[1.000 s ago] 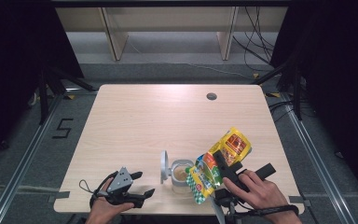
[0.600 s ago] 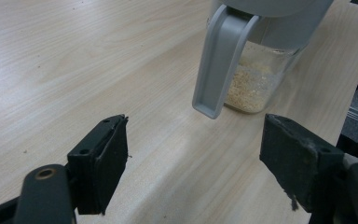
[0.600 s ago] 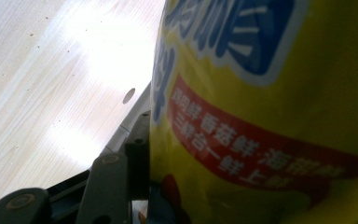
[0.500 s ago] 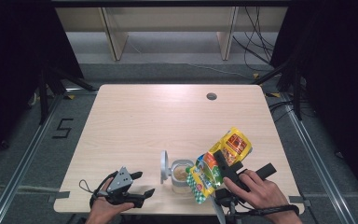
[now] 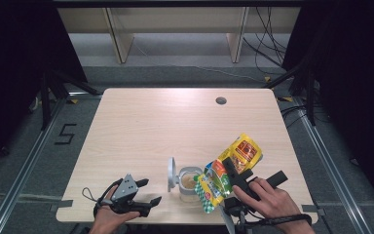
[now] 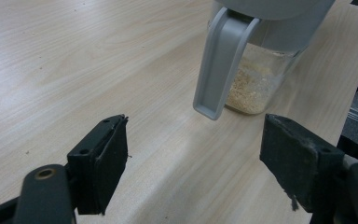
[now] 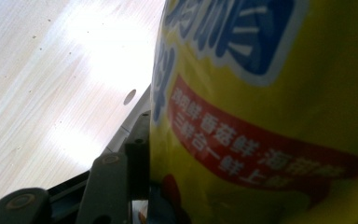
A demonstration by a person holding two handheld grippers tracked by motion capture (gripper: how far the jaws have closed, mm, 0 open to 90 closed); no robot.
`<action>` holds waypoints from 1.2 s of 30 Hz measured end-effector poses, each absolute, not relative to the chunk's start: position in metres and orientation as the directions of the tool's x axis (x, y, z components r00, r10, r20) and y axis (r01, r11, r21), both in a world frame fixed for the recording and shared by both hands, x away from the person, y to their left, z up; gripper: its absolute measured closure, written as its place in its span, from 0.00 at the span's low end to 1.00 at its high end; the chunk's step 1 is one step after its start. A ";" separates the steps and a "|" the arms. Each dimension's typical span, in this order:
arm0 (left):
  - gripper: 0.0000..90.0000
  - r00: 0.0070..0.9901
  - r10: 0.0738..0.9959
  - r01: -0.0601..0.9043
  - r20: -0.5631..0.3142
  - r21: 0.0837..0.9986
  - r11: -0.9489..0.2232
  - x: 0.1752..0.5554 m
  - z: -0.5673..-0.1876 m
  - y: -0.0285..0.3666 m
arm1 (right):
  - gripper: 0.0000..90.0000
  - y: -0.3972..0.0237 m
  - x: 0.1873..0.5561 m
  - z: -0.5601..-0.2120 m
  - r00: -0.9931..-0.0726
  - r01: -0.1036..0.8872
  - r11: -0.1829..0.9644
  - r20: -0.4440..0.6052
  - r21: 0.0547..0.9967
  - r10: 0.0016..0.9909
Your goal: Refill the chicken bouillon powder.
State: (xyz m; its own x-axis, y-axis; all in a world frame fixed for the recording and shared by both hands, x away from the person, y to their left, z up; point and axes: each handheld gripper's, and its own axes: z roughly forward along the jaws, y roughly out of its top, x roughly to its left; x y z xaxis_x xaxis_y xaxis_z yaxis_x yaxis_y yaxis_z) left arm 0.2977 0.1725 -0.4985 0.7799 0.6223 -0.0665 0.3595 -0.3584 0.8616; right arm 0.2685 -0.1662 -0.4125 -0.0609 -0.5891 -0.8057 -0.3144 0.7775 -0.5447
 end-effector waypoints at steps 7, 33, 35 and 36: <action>0.25 0.778 0.625 0.360 -0.066 0.861 -0.358 0.298 -0.498 0.173 | 0.58 -0.167 0.268 -0.412 -0.047 -0.315 0.776 -0.808 -0.546 -0.588; 0.25 0.759 0.645 0.390 -0.091 0.856 -0.338 0.298 -0.499 0.173 | 0.58 -0.168 0.267 -0.410 -0.045 -0.310 0.777 -0.808 -0.548 -0.587; 0.25 0.757 0.647 0.389 -0.089 0.857 -0.337 0.298 -0.499 0.173 | 0.58 -0.167 0.267 -0.410 -0.055 -0.310 0.777 -0.806 -0.548 -0.590; 0.25 0.760 0.643 0.391 -0.091 0.855 -0.341 0.298 -0.499 0.174 | 0.58 -0.167 0.267 -0.410 -0.058 -0.312 0.776 -0.804 -0.549 -0.592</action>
